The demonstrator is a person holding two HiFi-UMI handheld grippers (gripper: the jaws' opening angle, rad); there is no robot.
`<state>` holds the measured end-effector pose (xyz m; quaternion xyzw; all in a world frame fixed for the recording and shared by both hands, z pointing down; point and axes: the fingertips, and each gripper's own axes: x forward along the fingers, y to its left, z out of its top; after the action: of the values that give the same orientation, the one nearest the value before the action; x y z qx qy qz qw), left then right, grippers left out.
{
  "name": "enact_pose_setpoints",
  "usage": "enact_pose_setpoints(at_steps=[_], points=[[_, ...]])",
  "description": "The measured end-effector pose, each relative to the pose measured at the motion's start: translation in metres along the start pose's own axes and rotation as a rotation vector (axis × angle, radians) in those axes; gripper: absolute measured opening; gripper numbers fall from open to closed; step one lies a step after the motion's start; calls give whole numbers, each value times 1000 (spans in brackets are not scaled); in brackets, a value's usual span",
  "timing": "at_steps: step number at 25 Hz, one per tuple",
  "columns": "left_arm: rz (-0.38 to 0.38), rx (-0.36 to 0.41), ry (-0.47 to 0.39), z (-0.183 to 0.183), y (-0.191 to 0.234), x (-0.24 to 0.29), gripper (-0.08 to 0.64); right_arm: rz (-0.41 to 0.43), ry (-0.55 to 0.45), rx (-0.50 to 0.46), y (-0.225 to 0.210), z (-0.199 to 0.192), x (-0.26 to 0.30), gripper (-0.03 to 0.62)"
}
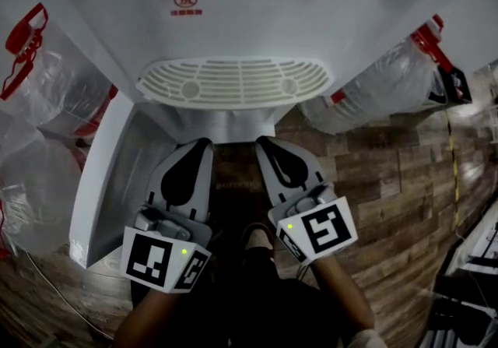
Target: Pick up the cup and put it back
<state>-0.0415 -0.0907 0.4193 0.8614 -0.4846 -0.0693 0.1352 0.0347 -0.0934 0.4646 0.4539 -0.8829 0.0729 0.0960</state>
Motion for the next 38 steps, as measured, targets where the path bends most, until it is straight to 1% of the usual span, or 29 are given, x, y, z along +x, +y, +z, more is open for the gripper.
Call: enact_pose_setpoints(at_steps=[2,6,9,12,15,18,20,24,26,28,30,35,38], points=[[10,-14,-15,-5,2,5,6,8,10,-26,0,-20,13,25],[14,11,-28,-11,5,3,6,21,25,-45,-1,-60,41,25],[25,-8,-17,-19,5,-1,6,23,48,-50,-7,-89,64,26],[42,-19,4,-27,9,-6,6,-2,53,-41,-15,-109,83,26],[57,10,12,-30,13,-4,6,-14,47,-29,-18,-116,95,26],[70,18,43,-41,14,-2,6,-25,60,-34,-22,-124,102,34],[71,24,59,-48,15,1,6,-32,69,-23,-26,-130,106,86],[72,15,67,-57,16,7,6,-54,91,-7,-36,-143,114,118],[72,27,76,-60,17,9,6,-67,105,-5,-41,-150,117,132],[71,36,83,-63,17,10,6,-76,120,-11,-45,-158,120,141],[78,26,90,-66,20,10,6,-76,131,-12,-49,-164,123,147],[91,13,86,-63,25,6,6,-57,150,-14,-49,-172,133,169],[100,19,81,-60,28,1,6,-62,165,-16,-50,-178,139,170]])
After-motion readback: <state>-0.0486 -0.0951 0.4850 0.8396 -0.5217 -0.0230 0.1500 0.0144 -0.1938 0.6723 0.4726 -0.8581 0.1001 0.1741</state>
